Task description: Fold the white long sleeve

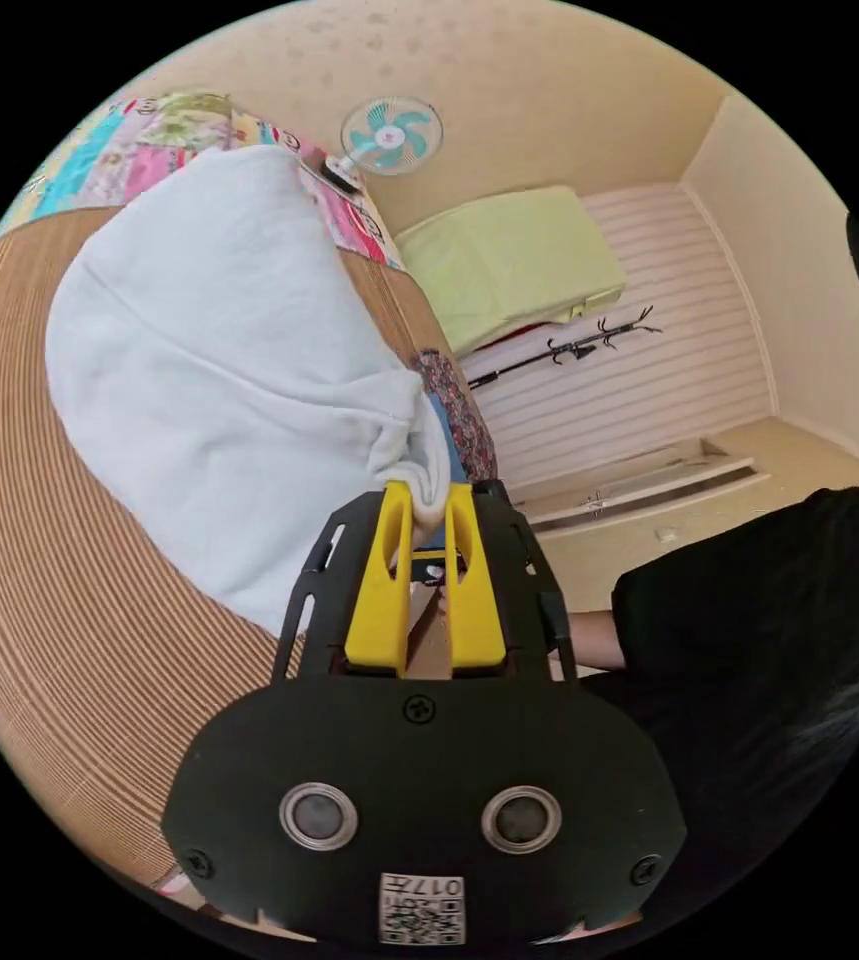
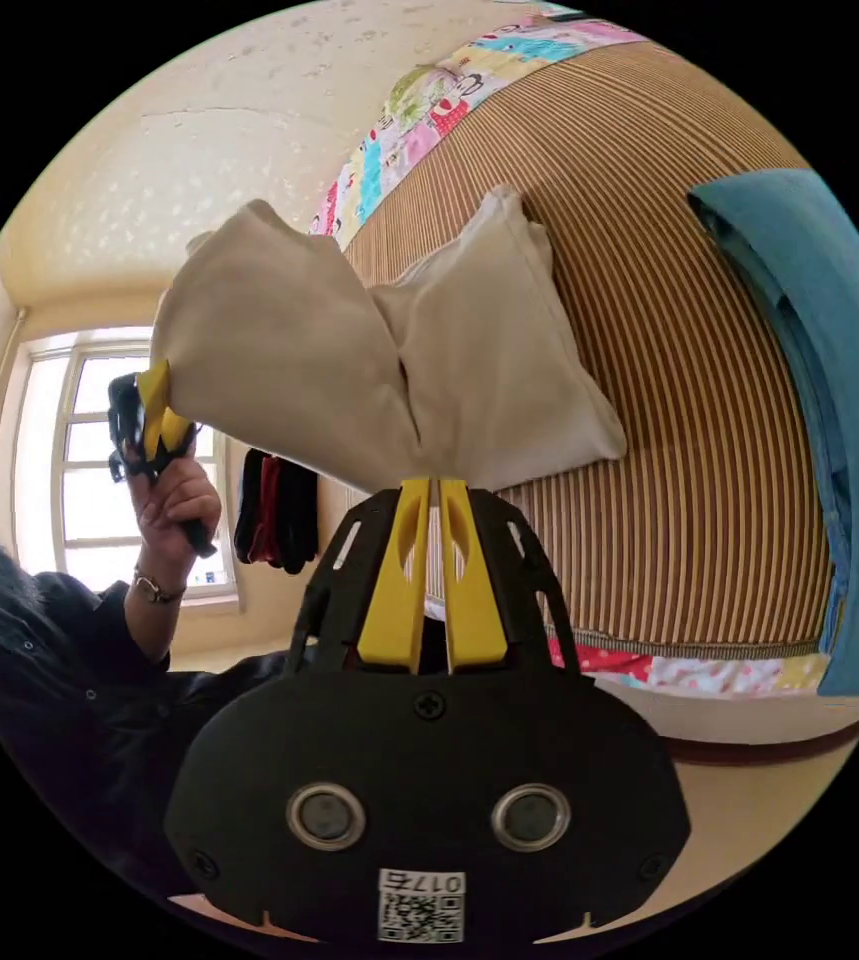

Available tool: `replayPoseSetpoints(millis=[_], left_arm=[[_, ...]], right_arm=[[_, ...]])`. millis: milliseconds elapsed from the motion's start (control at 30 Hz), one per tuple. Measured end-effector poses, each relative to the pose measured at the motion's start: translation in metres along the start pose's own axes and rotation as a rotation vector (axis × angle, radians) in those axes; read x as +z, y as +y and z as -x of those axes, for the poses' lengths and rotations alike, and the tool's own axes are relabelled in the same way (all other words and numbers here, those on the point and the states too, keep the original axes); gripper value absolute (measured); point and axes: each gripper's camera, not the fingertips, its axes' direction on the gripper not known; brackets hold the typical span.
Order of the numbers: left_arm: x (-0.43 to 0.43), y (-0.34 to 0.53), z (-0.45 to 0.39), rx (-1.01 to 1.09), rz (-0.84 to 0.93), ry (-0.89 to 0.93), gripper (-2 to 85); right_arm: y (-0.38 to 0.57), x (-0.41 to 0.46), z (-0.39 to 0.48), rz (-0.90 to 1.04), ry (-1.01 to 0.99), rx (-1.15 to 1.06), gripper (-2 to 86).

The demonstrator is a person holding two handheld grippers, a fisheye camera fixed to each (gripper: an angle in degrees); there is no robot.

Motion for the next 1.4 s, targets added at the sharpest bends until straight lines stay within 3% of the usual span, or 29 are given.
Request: replayPoseSetpoints(millis=[100, 233, 400, 533, 667, 833, 933, 1167, 1300, 1400], left_arm=[[0.059, -0.012, -0.008, 0.023, 0.115, 0.032, 9.0], [0.056, 0.001, 0.004, -0.087, 0.027, 0.039, 10.0], [0.008, 0.056, 0.084, -0.573, -0.134, -0.254, 17.6], [0.039, 0.062, 0.134, -0.706, -0.038, -0.060, 17.8], [0.095, 0.057, 0.142, -0.824, 0.118, 0.199, 8.9], [0.100, 0.044, 0.062, -0.682, 0.181, 0.195, 6.5], [0.080, 0.037, 0.009, -0.569, 0.095, 0.121, 6.5], [0.060, 0.004, -0.092, -0.246, 0.209, 0.315, 6.4], [0.046, 0.029, -0.115, -0.249, 0.218, 0.311, 5.6], [0.024, 0.058, -0.115, -0.314, 0.183, 0.268, 5.4]], right_arm=[[0.026, -0.010, -0.035, 0.042, -0.052, 0.118, 7.9], [0.044, -0.018, -0.068, 0.031, -0.177, 0.220, 12.6], [0.047, -0.013, -0.096, -0.060, -0.378, 0.336, 16.2], [0.036, 0.006, -0.110, -0.156, -0.584, 0.425, 20.8], [0.019, 0.032, -0.122, -0.267, -0.750, 0.535, 25.7], [-0.034, 0.046, -0.133, -0.393, -0.940, 0.490, 23.4], [-0.081, 0.047, -0.115, -0.280, -1.029, 0.295, 20.8], [-0.118, -0.060, -0.047, -0.383, -0.949, -0.168, 17.5], [-0.107, -0.123, -0.069, -0.474, -0.823, -0.189, 16.0], [-0.083, -0.148, -0.130, -0.455, -0.604, 0.009, 14.6]])
